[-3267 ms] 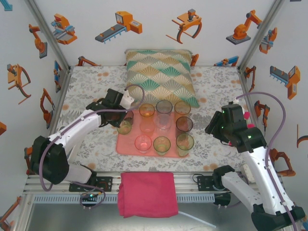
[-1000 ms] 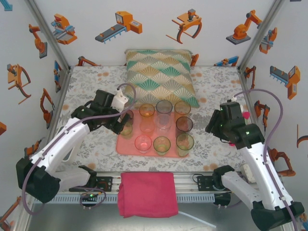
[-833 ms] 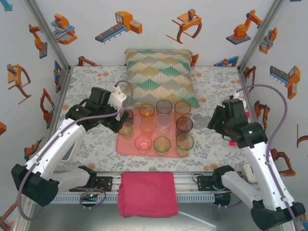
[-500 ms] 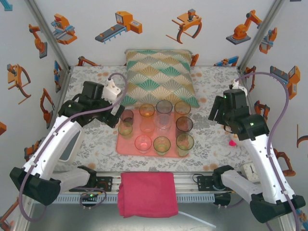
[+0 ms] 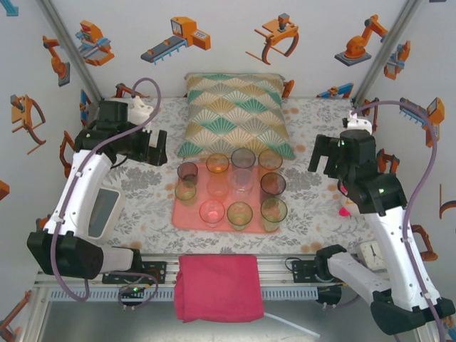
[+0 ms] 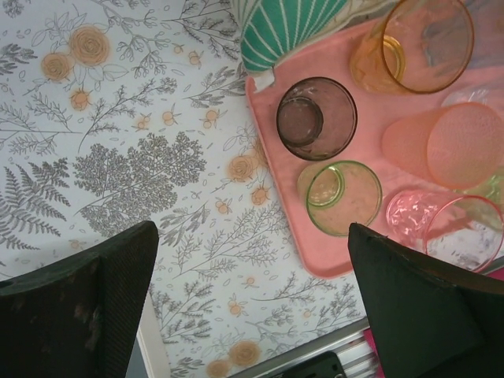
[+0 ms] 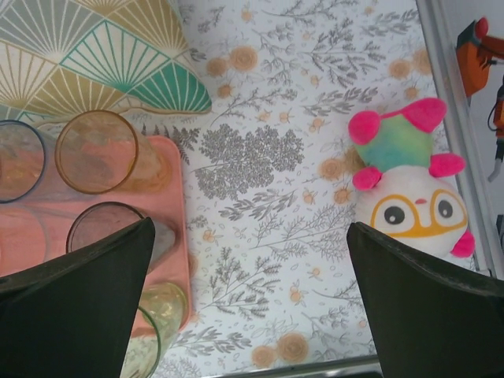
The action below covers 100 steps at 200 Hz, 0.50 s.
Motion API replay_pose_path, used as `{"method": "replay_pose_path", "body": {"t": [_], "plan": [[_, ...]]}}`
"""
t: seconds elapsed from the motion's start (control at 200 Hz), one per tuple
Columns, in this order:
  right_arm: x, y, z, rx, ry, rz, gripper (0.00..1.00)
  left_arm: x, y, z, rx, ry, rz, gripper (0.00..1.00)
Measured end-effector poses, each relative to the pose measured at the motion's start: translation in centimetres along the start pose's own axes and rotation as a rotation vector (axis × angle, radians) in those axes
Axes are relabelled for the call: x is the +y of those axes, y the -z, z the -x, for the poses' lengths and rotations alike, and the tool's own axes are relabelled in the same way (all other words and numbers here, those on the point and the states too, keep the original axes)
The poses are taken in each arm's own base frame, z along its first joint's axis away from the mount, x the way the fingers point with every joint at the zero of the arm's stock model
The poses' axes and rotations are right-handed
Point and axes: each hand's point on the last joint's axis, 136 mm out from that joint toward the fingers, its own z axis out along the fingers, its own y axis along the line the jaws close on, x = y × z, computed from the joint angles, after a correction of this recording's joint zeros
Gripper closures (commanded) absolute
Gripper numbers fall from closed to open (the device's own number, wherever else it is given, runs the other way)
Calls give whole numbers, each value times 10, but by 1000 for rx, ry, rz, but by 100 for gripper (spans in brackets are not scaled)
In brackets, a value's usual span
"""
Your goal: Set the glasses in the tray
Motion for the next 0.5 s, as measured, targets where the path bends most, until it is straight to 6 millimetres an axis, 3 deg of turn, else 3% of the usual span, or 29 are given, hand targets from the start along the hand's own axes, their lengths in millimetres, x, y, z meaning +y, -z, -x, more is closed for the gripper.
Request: {"method": "replay_pose_path", "body": {"t": [0.23, 0.501], "plan": [[3, -15, 2, 0, 84, -17, 1, 28, -3, 9, -68, 158, 1, 3], [4, -53, -25, 74, 172, -50, 1, 78, -22, -6, -98, 351, 74, 3]]}}
